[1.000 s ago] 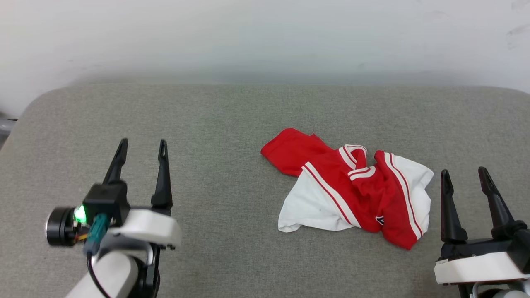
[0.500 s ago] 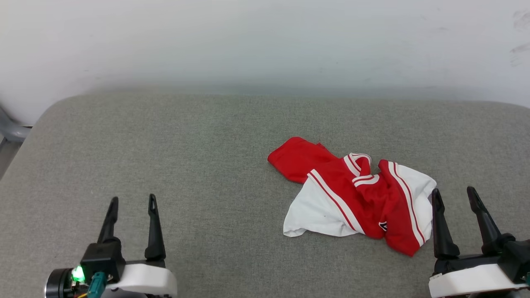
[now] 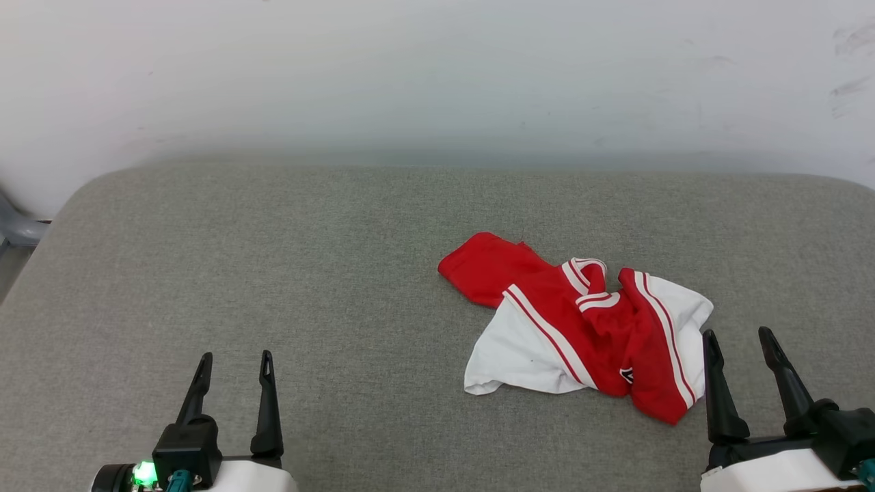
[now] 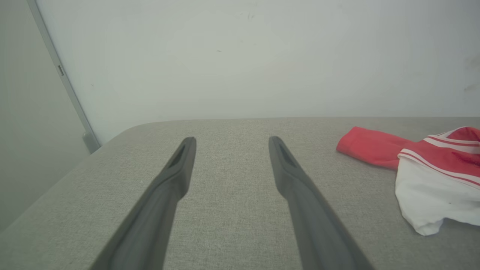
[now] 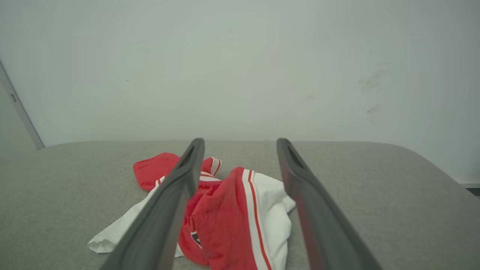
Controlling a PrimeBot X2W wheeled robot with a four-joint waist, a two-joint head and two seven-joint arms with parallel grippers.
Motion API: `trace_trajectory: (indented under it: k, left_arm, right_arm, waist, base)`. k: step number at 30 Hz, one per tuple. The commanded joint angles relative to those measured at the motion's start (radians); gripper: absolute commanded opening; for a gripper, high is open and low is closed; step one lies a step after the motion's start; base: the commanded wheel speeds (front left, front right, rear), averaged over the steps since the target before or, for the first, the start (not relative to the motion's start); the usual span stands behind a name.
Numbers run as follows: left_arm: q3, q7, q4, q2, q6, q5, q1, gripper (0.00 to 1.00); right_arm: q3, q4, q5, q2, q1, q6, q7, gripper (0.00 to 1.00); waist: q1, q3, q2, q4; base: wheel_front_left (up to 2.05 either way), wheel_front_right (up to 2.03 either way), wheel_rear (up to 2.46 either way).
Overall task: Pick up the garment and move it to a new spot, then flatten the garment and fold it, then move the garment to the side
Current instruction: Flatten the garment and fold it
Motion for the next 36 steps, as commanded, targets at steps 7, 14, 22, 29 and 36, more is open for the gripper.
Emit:
trace_trajectory:
  k: [7, 14, 22, 29, 36]
  left_arm:
    - [0.038, -0.003, 0.019, -0.042, -0.04, 0.045, 0.016, 1.0]
    - [0.072, -0.003, 0.033, -0.068, -0.071, 0.07, 0.019, 1.0]
    - [0.101, -0.003, 0.044, -0.083, -0.1, 0.094, 0.016, 1.0]
    - [0.114, -0.003, 0.046, -0.094, -0.121, 0.111, -0.007, 1.0]
    - [0.094, -0.003, 0.057, -0.067, -0.197, 0.119, -0.097, 1.0]
  right_arm:
    - [0.002, 0.005, 0.001, 0.002, 0.017, -0.001, -0.002, 1.0]
    - [0.002, 0.006, 0.001, 0.002, 0.021, -0.001, -0.002, 1.0]
    - [0.002, 0.007, -0.002, 0.002, 0.018, -0.001, -0.002, 1.0]
    - [0.005, 0.011, 0.0, 0.002, 0.009, -0.001, -0.002, 1.0]
    - [0.004, 0.007, -0.002, 0.002, -0.002, -0.001, -0.002, 1.0]
  waist:
    - [0.0001, -0.003, 0.0, -0.002]
    - [0.0001, -0.005, 0.0, -0.002]
    - [0.0001, -0.006, 0.0, 0.001]
    - [0.0001, -0.006, 0.0, -0.006]
    - [0.0001, 0.0, 0.0, -0.014]
  base:
    - [0.0, 0.0, 0.0]
    - [0.0, 0.0, 0.0]
    - [0.0, 0.0, 0.0]
    - [0.0, 0.0, 0.0]
    - [0.0, 0.0, 0.0]
